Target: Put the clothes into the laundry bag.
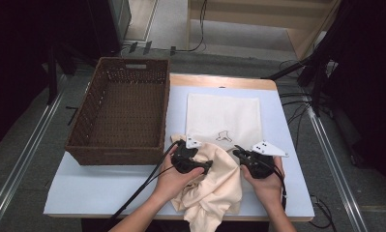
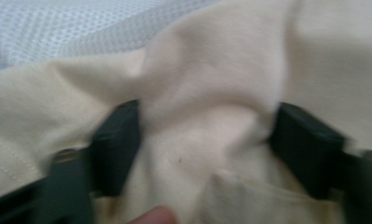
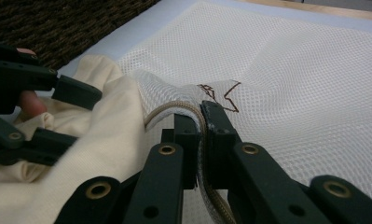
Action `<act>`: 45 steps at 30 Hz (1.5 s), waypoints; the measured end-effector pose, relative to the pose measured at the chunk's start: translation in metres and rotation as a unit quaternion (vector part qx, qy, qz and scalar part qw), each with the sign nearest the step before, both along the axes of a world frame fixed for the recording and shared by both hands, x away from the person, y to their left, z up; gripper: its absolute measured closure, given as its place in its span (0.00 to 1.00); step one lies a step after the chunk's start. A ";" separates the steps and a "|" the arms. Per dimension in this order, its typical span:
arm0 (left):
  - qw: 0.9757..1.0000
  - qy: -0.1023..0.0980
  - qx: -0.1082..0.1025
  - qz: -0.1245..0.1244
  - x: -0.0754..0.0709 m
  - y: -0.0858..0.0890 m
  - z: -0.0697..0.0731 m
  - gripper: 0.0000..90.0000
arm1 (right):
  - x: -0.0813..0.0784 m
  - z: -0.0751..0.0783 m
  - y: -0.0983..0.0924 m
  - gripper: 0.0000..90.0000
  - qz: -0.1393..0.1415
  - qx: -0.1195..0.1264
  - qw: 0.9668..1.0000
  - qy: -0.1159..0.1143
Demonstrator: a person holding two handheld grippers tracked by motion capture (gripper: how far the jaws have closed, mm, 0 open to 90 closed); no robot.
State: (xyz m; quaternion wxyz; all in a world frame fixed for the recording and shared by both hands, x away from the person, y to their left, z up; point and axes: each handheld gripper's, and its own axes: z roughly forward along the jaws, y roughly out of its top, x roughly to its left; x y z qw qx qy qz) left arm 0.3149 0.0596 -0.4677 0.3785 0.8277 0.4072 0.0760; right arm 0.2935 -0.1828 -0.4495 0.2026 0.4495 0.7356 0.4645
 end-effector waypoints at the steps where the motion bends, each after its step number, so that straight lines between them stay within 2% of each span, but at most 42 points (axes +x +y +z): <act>1: 1.000 0.001 -0.004 -0.009 -0.001 0.001 0.000 0.51 | 0.000 0.000 0.001 0.96 0.002 -0.002 1.000 0.000; 2: 1.000 0.002 -0.007 -0.014 -0.001 0.003 0.001 0.60 | 0.000 0.000 0.002 0.96 0.001 -0.003 1.000 0.001; 4: 1.000 0.006 -0.028 -0.013 -0.004 0.008 0.004 0.75 | 0.001 -0.001 0.003 0.96 0.002 -0.006 1.000 0.000; 7: 0.998 -0.002 -0.057 -0.020 -0.011 0.014 0.011 0.87 | 0.001 0.000 0.003 0.96 0.000 0.000 1.000 0.001; 9: 0.996 -0.006 -0.080 -0.033 -0.016 0.017 0.016 0.91 | 0.002 -0.001 0.001 0.96 0.000 0.007 1.000 0.003; 13: 0.992 -0.034 -0.112 -0.054 -0.022 0.019 0.029 0.91 | 0.003 -0.001 0.000 0.96 0.000 0.009 1.000 0.007; 14: 0.989 -0.032 -0.126 -0.063 -0.022 0.019 0.032 0.91 | 0.003 -0.001 0.000 0.96 -0.001 0.009 1.000 0.007; 15: 0.988 -0.032 -0.133 -0.068 -0.023 0.019 0.034 0.91 | 0.003 -0.001 0.000 0.96 -0.002 0.011 1.000 0.007; 17: 0.985 -0.042 -0.142 -0.089 -0.025 0.018 0.038 0.92 | 0.004 0.000 -0.001 0.97 -0.002 0.014 1.000 0.009; 19: 0.981 -0.043 -0.152 -0.116 -0.027 0.016 0.039 0.93 | 0.005 0.002 -0.004 0.97 -0.002 0.025 1.000 0.012; 22: 0.972 -0.041 -0.151 -0.173 -0.032 0.005 0.039 0.93 | 0.007 0.006 -0.007 0.97 -0.004 0.037 0.999 0.012; 25: 0.966 -0.033 -0.141 -0.212 -0.037 -0.009 0.036 0.93 | 0.008 0.008 -0.006 0.97 -0.006 0.038 0.999 0.010; 27: 0.961 -0.026 -0.134 -0.239 -0.039 -0.019 0.034 0.93 | 0.008 0.008 -0.003 0.96 -0.004 0.033 0.999 0.009; 28: 0.963 -0.021 -0.126 -0.238 -0.039 -0.023 0.034 0.92 | 0.007 0.008 -0.002 0.96 -0.003 0.028 1.000 0.009; 30: 0.969 -0.013 -0.098 -0.225 -0.036 -0.031 0.031 0.92 | 0.007 0.008 0.000 0.97 -0.002 0.027 1.000 0.005; 31: 0.975 -0.007 -0.079 -0.210 -0.033 -0.035 0.029 0.91 | 0.006 0.008 0.000 0.96 -0.002 0.027 1.000 0.002; 32: 0.978 -0.008 -0.065 -0.198 -0.031 -0.037 0.028 0.91 | 0.005 0.009 0.000 0.96 -0.002 0.029 1.000 -0.006; 33: 0.983 -0.004 -0.048 -0.176 -0.027 -0.039 0.027 0.91 | 0.004 0.010 -0.001 0.96 0.000 0.030 0.999 -0.013; 34: 0.986 -0.001 -0.045 -0.164 -0.025 -0.040 0.026 0.92 | 0.002 0.013 -0.001 0.96 0.000 0.034 0.999 -0.021; 35: 0.989 -0.001 -0.045 -0.140 -0.021 -0.040 0.026 0.92 | 0.000 0.014 -0.001 0.97 0.000 0.036 0.999 -0.024; 37: 0.993 -0.007 -0.050 -0.104 -0.017 -0.037 0.028 0.92 | -0.004 0.019 -0.001 0.97 0.005 0.041 0.999 -0.036; 38: 0.994 -0.010 -0.058 -0.088 -0.015 -0.036 0.029 0.92 | -0.006 0.021 -0.001 0.97 0.006 0.041 0.998 -0.042; 39: 0.996 -0.018 -0.058 -0.061 -0.013 -0.035 0.031 0.93 | -0.007 0.022 0.000 0.97 0.006 0.042 0.998 -0.045; 40: 0.997 -0.027 -0.061 -0.041 -0.012 -0.034 0.032 0.93 | -0.009 0.024 0.000 0.97 0.007 0.043 0.998 -0.048; 43: 0.997 -0.056 -0.049 0.014 -0.008 -0.031 0.032 0.93 | -0.011 0.026 0.001 0.97 0.008 0.044 0.998 -0.048; 44: 0.997 -0.064 -0.043 0.028 -0.006 -0.031 0.030 0.92 | -0.011 0.026 0.002 0.97 0.009 0.039 0.998 -0.046; 45: 0.997 -0.060 -0.040 0.026 -0.004 -0.031 0.027 0.90 | -0.011 0.024 0.003 0.97 0.007 0.033 0.999 -0.041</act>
